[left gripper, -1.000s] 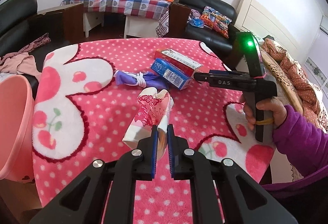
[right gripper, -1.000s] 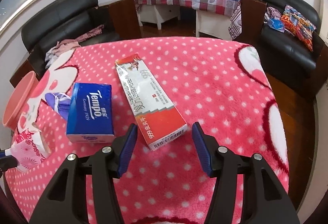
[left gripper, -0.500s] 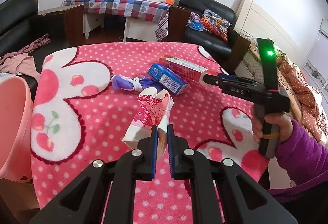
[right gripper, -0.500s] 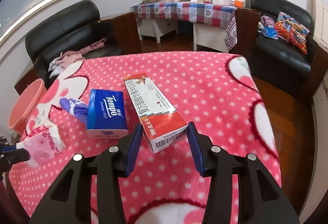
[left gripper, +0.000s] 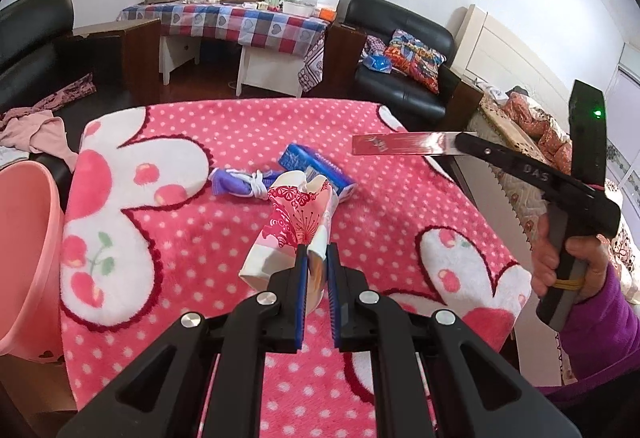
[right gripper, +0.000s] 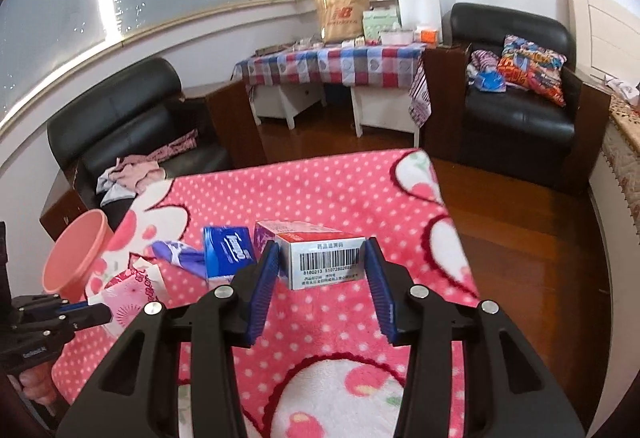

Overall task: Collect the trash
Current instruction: 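Lift the paper wrapper and toothpaste box off the blanket with both tools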

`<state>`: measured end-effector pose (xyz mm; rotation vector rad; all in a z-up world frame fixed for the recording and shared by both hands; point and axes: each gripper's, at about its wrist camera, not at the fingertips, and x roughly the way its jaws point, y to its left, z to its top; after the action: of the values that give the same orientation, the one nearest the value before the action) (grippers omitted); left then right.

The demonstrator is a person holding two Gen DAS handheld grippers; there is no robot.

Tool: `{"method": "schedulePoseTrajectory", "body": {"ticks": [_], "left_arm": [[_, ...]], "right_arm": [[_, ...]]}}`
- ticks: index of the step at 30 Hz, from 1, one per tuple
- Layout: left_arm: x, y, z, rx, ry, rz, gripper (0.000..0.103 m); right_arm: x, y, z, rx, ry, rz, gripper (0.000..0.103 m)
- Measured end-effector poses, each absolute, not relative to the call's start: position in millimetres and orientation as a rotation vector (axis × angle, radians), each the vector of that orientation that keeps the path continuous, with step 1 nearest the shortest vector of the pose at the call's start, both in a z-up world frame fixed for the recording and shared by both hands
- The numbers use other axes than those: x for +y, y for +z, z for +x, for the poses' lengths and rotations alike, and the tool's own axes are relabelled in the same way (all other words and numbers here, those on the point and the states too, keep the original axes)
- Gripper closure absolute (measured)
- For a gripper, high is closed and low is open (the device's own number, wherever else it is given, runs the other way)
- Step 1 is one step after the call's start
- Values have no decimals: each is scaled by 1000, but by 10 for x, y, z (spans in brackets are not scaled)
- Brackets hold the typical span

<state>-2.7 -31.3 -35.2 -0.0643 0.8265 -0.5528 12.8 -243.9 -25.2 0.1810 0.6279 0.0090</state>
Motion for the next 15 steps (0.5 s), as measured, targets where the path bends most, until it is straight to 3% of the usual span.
{"method": "schedulePoseTrajectory", "body": {"ticks": [15], "left_arm": [[-118, -113, -175, 751, -519, -88, 95]], "right_arm": [[-2286, 139, -41, 551, 9, 138, 59]]}}
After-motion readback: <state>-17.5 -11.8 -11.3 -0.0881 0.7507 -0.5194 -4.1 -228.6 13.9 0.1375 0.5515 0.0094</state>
